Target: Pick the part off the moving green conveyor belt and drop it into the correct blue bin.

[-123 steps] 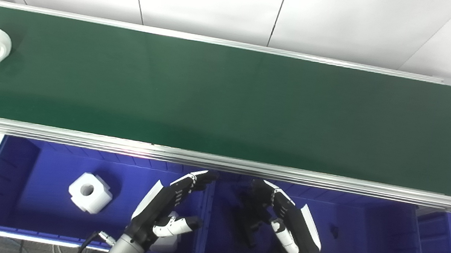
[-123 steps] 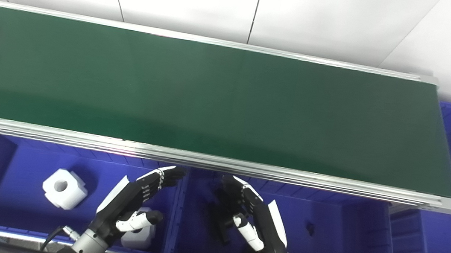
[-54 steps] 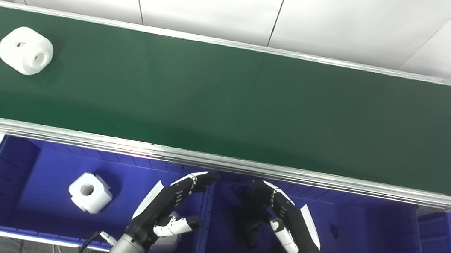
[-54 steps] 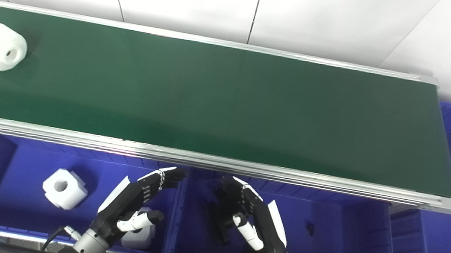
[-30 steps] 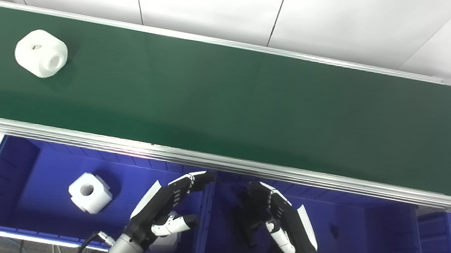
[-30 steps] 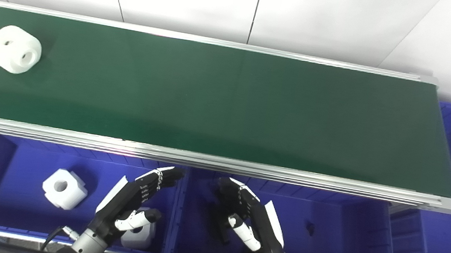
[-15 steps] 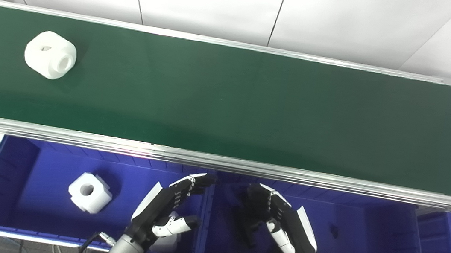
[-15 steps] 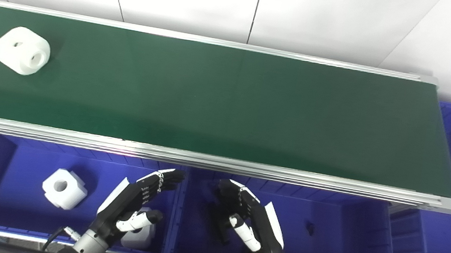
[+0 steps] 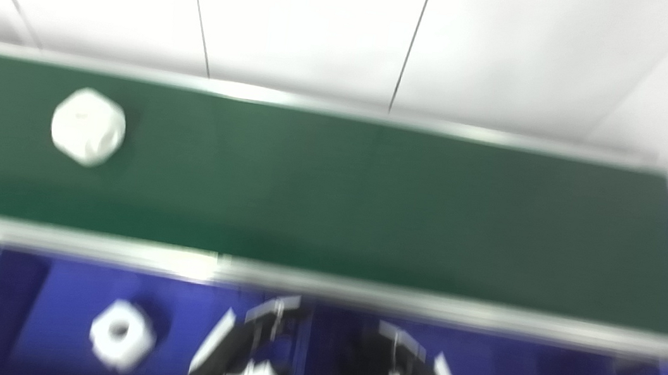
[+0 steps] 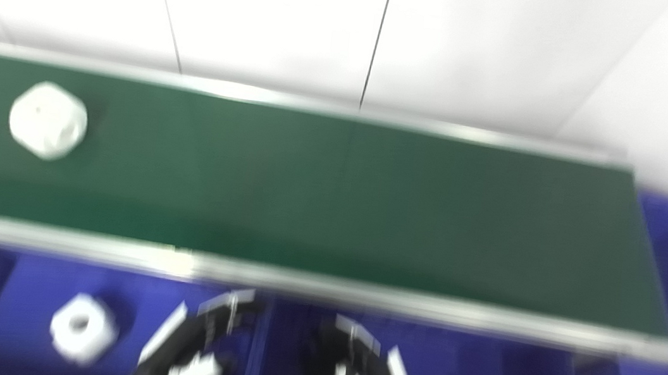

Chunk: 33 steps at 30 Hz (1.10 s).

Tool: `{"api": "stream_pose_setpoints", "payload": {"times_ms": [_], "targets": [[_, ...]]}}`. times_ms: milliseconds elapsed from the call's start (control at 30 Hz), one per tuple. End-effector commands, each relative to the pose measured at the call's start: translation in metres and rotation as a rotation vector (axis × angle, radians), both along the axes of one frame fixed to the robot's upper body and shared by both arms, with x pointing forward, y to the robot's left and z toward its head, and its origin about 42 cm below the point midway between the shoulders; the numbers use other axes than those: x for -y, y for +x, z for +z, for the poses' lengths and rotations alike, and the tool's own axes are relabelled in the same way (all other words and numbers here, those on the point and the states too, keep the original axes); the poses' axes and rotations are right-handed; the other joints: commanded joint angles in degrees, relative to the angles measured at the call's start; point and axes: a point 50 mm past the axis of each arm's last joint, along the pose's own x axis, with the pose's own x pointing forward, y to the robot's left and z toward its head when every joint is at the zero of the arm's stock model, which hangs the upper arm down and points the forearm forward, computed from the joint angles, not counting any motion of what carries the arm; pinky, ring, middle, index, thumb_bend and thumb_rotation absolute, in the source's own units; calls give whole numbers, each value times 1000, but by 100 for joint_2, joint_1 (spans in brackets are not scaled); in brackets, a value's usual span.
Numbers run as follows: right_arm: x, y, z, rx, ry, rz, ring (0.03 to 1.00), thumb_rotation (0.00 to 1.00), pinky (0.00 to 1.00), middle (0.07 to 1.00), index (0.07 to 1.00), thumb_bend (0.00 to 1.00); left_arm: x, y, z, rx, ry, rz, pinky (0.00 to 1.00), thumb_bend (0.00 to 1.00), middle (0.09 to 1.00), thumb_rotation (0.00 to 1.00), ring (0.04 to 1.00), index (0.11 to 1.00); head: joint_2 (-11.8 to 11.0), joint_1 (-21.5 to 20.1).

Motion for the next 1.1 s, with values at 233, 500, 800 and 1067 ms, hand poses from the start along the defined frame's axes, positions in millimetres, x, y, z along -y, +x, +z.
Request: {"api": "stream_pose_setpoints", "payload": {"times_ms": [233, 500, 800, 1067], "targets": [[0, 12, 3, 44, 47, -4, 760, 939, 719, 765, 753, 888, 8, 5, -2, 10, -8, -18, 784, 871, 807, 714, 824, 758, -111, 187], [0, 12, 7, 56, 55, 3, 769, 945, 731, 769, 755, 897, 7, 5, 3, 31, -8, -26, 780, 856, 804, 714, 820, 757, 98, 294], [-5, 7, 14, 81, 63, 7, 780, 951, 741, 780, 765, 873, 3, -9, 36, 117, -39, -44, 708, 858, 780, 698, 788, 736, 317, 340], [-8, 4, 18, 93, 70, 10, 782, 948, 750, 785, 770, 854, 4, -29, 83, 214, -131, -72, 710, 893, 776, 644, 789, 723, 411, 376]]}}
